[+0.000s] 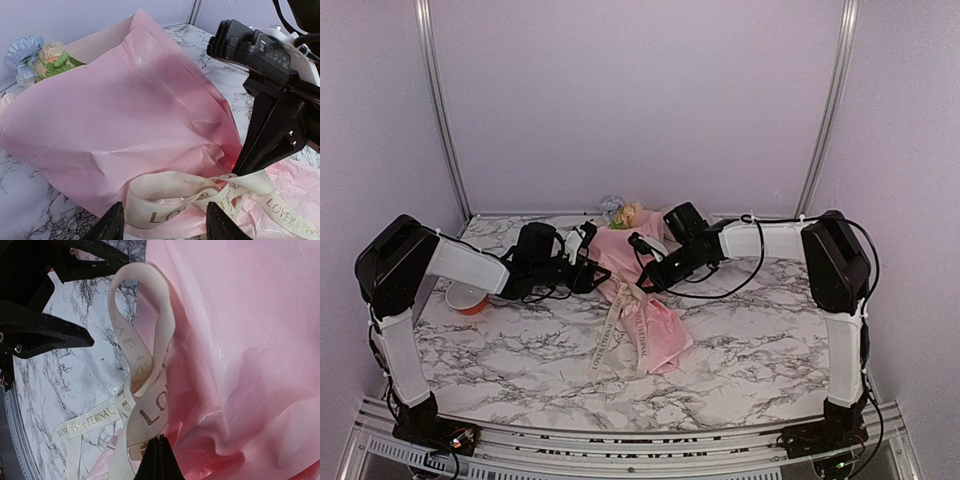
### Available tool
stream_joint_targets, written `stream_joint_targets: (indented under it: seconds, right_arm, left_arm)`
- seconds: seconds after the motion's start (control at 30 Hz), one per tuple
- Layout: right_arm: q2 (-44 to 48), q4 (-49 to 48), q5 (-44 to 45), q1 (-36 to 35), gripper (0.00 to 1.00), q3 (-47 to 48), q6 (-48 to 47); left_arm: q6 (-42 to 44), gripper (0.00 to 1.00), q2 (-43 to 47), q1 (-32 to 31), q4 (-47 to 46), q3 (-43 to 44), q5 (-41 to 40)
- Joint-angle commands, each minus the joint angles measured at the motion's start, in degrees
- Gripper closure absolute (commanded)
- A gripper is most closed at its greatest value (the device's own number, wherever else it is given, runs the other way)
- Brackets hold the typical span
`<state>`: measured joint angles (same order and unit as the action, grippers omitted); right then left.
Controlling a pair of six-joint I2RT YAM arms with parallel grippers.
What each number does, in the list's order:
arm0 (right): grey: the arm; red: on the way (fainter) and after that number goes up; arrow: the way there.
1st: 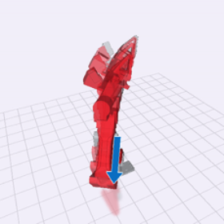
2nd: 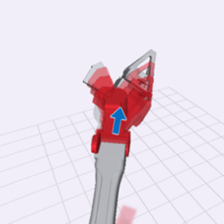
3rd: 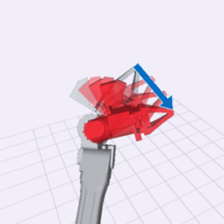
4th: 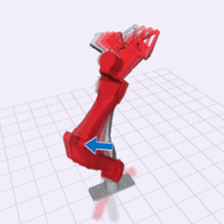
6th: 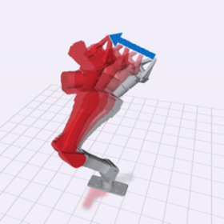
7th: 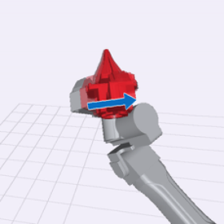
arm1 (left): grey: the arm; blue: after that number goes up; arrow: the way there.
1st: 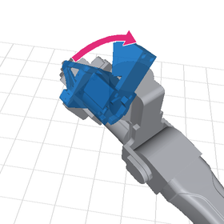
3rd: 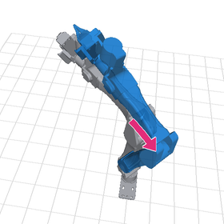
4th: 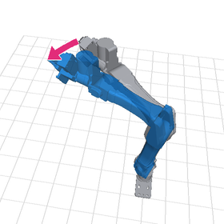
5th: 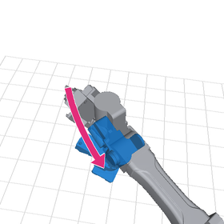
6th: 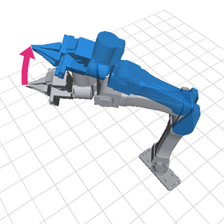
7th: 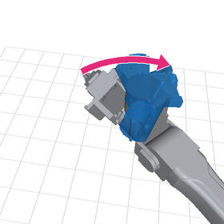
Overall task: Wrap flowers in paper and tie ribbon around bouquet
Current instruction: Tie the half-tied ribbon around the folded bouquet.
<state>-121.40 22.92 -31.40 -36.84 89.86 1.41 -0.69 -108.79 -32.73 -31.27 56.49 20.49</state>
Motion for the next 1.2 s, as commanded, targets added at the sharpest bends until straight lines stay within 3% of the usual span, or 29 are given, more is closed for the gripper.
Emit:
stream_joint_targets:
  seconds: [0.0, 0.17, 0.37, 0.63, 1.17]
  right_arm:
    - [1.30, -0.20, -0.49, -0.25, 1.00, 0.04, -0.97]
    - [0.76, -0.12, -0.73, -0.25, 1.00, 0.39, -1.07]
    - [1.17, -0.42, -0.73, -0.29, 1.00, 0.09, -0.97]
    - [1.08, -0.47, 1.46, -0.07, 1.00, 0.07, -0.11]
    - [9.65, -1.07, 15.04, 3.18, 1.00, -8.57, 5.16]
  left_arm:
    - [-1.33, 0.43, -0.14, 2.17, 1.30, 0.97, -0.53]
    - [-1.83, 0.44, -3.73, 2.49, 1.40, 4.34, 8.98]
    - [-2.14, 0.57, -5.56, 2.36, 1.38, 6.06, 15.26]
    - [-2.88, 0.99, -3.44, 2.35, 0.81, 4.06, 15.73]
    - [-9.27, 1.00, 3.01, 2.26, -0.45, -9.80, 12.63]
